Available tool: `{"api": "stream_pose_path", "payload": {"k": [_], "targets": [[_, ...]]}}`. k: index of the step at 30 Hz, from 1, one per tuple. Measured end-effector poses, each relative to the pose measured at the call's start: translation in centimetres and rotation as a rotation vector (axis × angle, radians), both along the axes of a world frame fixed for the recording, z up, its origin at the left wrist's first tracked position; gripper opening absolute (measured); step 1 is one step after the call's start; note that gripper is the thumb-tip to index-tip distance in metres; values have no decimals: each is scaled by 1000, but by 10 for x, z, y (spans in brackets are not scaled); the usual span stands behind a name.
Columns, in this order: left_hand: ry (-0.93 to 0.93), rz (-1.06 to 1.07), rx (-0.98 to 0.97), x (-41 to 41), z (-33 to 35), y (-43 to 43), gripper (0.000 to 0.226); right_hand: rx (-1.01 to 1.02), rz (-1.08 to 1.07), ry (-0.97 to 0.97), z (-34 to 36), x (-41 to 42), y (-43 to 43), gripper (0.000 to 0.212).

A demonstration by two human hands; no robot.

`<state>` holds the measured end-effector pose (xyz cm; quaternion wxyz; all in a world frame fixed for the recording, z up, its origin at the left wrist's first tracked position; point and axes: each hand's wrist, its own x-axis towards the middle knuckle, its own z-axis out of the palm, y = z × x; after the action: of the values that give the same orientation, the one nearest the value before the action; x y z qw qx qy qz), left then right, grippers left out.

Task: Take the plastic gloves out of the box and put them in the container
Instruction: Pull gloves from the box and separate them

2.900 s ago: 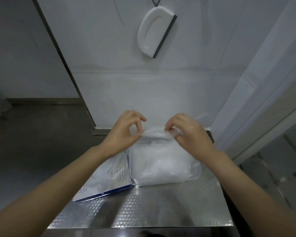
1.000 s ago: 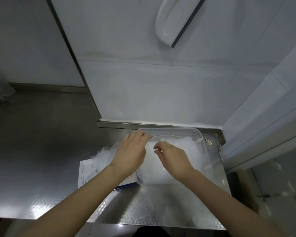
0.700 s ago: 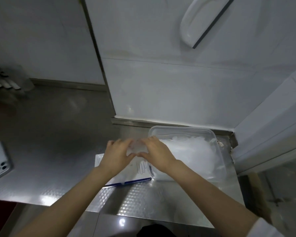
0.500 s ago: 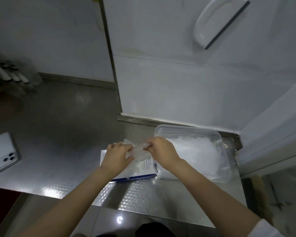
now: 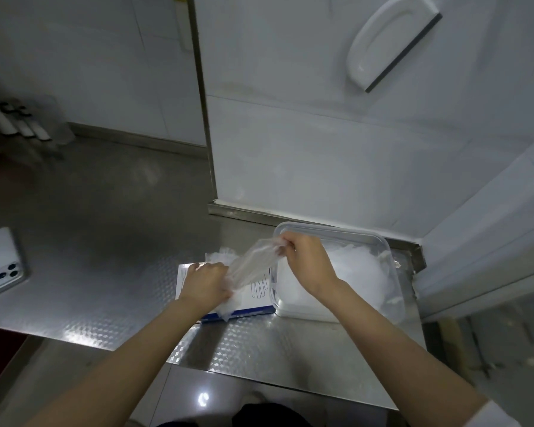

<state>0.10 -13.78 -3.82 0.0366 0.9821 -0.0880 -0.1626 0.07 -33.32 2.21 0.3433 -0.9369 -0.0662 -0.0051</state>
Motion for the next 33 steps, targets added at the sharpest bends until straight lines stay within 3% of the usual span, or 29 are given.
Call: {"api": "stream_pose_path", "payload": {"k": [4,9,13,19,22,27,33], "targets": [[97,37,-178,3,8,2,40,-26,0,26,4,-3,-7,31],[-63,22,-573,8,37,-6,51,96,9,37,0,-5,-6,19],[-166,-14,-816,6,53,-21,42,156,10,17,0,-6,-2,11],[-281,-41,-755,4,58,-24,18,44,75,-186,9,-15,-3,34],[-314,-90,-739,2,58,-26,19,-125,171,-311,10,-17,0,25],[-219,-159,-755,0,46,-27,9,-156,106,-248,4,-11,-3,16],[-113,-188,-381,3,27,-16,26,-28,46,-195,6,-14,-8,14]]}}
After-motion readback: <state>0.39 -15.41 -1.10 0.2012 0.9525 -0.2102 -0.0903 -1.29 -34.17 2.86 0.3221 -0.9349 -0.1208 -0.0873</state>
